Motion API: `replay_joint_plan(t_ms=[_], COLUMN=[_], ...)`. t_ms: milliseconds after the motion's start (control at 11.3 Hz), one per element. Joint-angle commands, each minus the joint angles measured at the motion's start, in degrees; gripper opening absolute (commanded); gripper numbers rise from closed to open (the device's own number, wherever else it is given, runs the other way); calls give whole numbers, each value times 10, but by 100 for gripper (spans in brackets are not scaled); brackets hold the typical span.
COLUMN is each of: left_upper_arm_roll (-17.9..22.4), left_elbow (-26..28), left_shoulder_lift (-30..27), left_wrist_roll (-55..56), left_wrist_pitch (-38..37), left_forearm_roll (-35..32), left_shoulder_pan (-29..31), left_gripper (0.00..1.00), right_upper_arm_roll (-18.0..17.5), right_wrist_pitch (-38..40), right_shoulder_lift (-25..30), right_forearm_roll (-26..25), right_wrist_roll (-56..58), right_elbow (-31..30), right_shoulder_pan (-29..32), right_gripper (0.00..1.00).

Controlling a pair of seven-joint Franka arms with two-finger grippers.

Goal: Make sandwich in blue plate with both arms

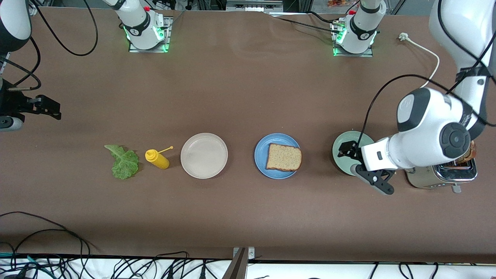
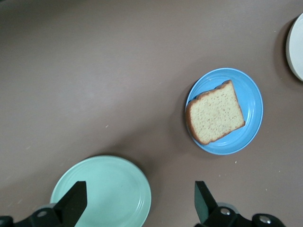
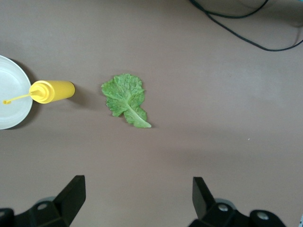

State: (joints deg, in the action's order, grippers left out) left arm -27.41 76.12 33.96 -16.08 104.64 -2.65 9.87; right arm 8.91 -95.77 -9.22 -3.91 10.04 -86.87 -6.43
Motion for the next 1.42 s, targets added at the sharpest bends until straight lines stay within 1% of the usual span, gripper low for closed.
replay_joint_plan(t_ms=[0, 89, 178, 355, 621, 710, 799, 888, 977, 1065, 1154, 1243, 1332], left_upper_arm_roll=[1, 0, 0, 2, 5, 6, 3, 10, 23, 88, 133, 165, 189], left_elbow=[14, 14, 13, 13, 13, 12, 10, -6, 14, 28, 66, 115, 172], left_shoulder_lift=[-72, -90, -106, -136, -175, -176, -176, -191, -221, -248, -279, -313, -352], left_wrist_roll=[75, 93, 103, 105, 105, 105, 103, 101, 105, 104, 105, 105, 105], left_wrist_pitch=[-50, -71, -101, -139, -185, -191, -200, -208, -205, -201, -194, -162, -117], left_forearm_roll=[-45, -60, -63, -57, -46, -44, -39, -29, -28, -11, 33, 81, 97], left_shoulder_pan=[0, -2, -1, 2, 10, 15, 29, 28, 0, -43, -72, -85, -99], left_gripper=[100, 100, 100, 100, 100, 100, 100, 100, 100, 100, 100, 100, 100], right_upper_arm_roll=[-2, -2, -3, -4, -14, -14, -15, -15, -16, -16, -15, -15, -15], right_wrist_pitch=[-36, -48, -63, -66, -79, -86, -115, -160, -195, -223, -237, -249, -264], right_shoulder_lift=[-34, -50, -66, -89, -129, -145, -148, -146, -149, -161, -172, -185, -196], right_forearm_roll=[21, 30, 33, 55, 56, 56, 54, 51, 51, 52, 52, 52, 52], right_wrist_roll=[19, 21, 26, 68, 76, 81, 83, 86, 101, 109, 110, 110, 111], right_elbow=[5, 7, 7, 7, -2, -6, -34, -71, -92, -101, -102, -101, -101], right_shoulder_pan=[4, 4, 4, -3, 1, 1, 0, 1, 1, 1, 2, 2, 2], right_gripper=[100, 100, 100, 100, 100, 100, 100, 100, 100, 100, 100, 100, 100])
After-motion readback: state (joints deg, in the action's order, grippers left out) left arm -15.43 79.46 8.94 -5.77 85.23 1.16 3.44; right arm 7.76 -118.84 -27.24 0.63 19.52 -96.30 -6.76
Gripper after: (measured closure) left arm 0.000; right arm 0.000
